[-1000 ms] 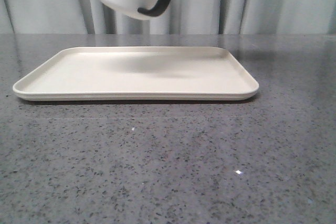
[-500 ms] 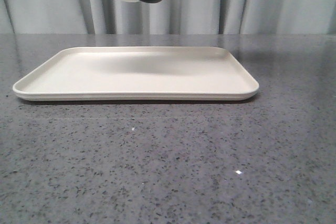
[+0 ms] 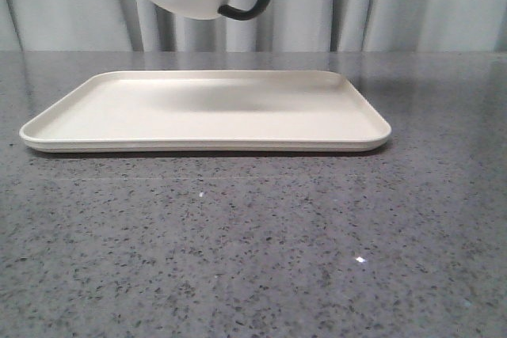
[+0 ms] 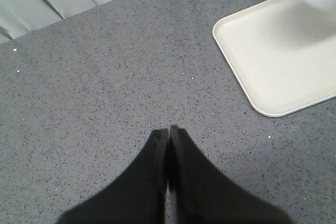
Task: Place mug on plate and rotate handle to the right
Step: 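Lift the mug with the right gripper and turn it, smiley toward robot, then lower the turned mug back onto the tray with the right gripper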
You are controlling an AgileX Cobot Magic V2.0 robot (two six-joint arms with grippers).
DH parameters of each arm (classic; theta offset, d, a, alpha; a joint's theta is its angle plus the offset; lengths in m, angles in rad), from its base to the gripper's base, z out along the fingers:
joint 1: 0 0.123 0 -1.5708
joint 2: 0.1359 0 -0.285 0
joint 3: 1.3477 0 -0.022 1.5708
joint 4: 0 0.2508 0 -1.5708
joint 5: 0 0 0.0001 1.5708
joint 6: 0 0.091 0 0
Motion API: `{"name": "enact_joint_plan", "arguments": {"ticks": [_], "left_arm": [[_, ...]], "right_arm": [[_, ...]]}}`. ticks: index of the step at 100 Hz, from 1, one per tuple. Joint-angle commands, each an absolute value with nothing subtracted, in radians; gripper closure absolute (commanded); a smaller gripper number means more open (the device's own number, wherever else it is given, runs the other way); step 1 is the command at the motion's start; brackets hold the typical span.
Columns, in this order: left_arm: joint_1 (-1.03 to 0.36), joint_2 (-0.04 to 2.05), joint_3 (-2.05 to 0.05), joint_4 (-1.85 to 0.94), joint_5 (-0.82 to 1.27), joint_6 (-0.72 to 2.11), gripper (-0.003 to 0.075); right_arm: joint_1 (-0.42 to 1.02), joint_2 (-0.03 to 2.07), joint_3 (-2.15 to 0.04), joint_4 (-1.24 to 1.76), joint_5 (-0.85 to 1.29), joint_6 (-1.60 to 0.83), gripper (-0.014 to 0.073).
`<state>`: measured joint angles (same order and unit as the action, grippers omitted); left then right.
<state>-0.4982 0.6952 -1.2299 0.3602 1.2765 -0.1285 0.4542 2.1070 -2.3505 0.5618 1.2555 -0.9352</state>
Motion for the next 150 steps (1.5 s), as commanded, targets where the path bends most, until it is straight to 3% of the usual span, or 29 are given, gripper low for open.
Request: {"name": "enact_joint_plan", "arguments": {"ticks": [1, 54, 150], "left_arm": [[-0.506, 0.699, -1.249, 0.377, 1.259, -0.138, 0.0740], [-0.506, 0.699, -1.249, 0.377, 1.259, -0.138, 0.0740], [-0.506, 0.699, -1.249, 0.375, 1.259, -0.138, 0.0740]], "right_arm": [[0.453, 2.034, -2.370, 0.574, 1.336, -0.958, 0.0705], [0.458, 2.027, -2.274, 0.439, 1.337, -0.962, 0.0705], [0.481, 2.026, -2.200, 0.460, 1.338, -1.091, 0.0706]]}}
